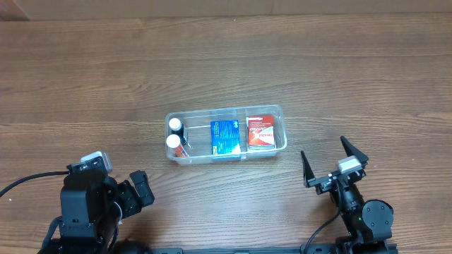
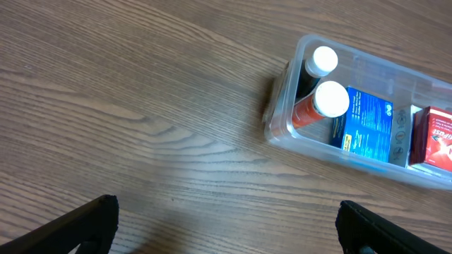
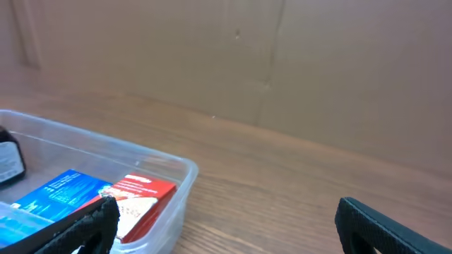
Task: Pack container
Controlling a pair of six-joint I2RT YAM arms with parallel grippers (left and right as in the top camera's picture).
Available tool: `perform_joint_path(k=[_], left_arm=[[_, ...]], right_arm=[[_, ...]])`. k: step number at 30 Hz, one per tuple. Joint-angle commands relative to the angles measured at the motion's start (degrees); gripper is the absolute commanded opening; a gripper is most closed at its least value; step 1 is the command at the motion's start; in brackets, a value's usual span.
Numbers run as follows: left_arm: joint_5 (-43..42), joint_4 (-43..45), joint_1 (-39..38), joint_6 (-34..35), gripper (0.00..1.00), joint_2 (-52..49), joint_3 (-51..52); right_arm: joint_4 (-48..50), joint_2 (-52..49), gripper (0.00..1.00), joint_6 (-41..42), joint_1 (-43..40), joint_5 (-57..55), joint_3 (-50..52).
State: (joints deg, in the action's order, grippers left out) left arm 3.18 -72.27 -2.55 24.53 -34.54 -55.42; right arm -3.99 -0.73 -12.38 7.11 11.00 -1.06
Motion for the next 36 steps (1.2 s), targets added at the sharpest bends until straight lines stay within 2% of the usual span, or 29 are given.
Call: perform_joint_path(k=[1, 31, 36], left_arm=[[-0.44, 0.09, -0.15, 1.03, 1.00, 0.52, 0.31], [-0.42, 0.07, -0.15, 1.01, 1.00, 0.55, 0.31], [2.32, 1.20, -0.09, 0.09, 1.00, 2.89, 2.12]], right_arm=[[0.44, 0.57, 1.00, -1.14, 0.00, 2.14, 0.61], [0.44, 0.57, 1.00, -1.14, -0.02, 2.14, 0.61], [0.44, 0.57, 1.00, -1.11, -0.02, 2.12, 0.61]])
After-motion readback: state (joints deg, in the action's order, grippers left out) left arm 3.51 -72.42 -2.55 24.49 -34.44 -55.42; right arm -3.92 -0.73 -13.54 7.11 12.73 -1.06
